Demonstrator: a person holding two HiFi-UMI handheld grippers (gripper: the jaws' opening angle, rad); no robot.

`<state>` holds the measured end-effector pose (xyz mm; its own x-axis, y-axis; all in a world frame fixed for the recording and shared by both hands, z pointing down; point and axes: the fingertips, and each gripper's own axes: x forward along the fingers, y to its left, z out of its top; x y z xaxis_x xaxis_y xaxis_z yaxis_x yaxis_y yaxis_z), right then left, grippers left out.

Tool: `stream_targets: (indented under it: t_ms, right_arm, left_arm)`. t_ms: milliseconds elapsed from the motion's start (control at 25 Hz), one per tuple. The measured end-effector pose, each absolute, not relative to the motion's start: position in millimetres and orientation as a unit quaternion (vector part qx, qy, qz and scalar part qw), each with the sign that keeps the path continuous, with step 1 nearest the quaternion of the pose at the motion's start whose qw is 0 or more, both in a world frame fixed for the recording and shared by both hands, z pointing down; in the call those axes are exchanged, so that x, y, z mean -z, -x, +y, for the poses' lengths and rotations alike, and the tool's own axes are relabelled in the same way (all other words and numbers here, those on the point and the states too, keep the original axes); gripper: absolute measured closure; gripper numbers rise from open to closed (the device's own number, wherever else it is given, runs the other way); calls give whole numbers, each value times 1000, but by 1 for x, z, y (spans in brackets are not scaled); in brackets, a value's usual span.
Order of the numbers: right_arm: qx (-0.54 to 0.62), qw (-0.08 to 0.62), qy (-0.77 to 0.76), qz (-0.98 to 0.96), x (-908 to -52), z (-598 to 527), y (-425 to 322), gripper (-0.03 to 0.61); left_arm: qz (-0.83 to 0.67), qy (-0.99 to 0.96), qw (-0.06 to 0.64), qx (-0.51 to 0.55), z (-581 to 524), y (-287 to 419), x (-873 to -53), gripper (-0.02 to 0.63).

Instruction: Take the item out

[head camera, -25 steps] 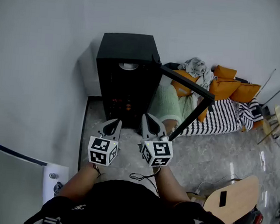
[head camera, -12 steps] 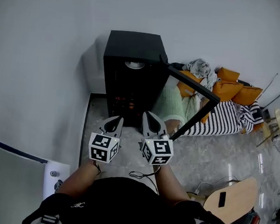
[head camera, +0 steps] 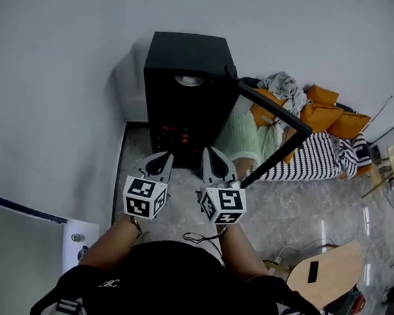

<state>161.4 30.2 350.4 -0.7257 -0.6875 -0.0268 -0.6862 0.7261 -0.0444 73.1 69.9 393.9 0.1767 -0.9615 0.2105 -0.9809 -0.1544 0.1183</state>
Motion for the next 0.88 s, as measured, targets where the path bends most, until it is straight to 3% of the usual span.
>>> stream_targets:
  t_ms: [880]
  right_arm:
    - [30, 5, 360, 933, -372, 36, -215, 571]
  left_arm:
    - [-654, -746, 121, -37, 69, -121, -400, 604]
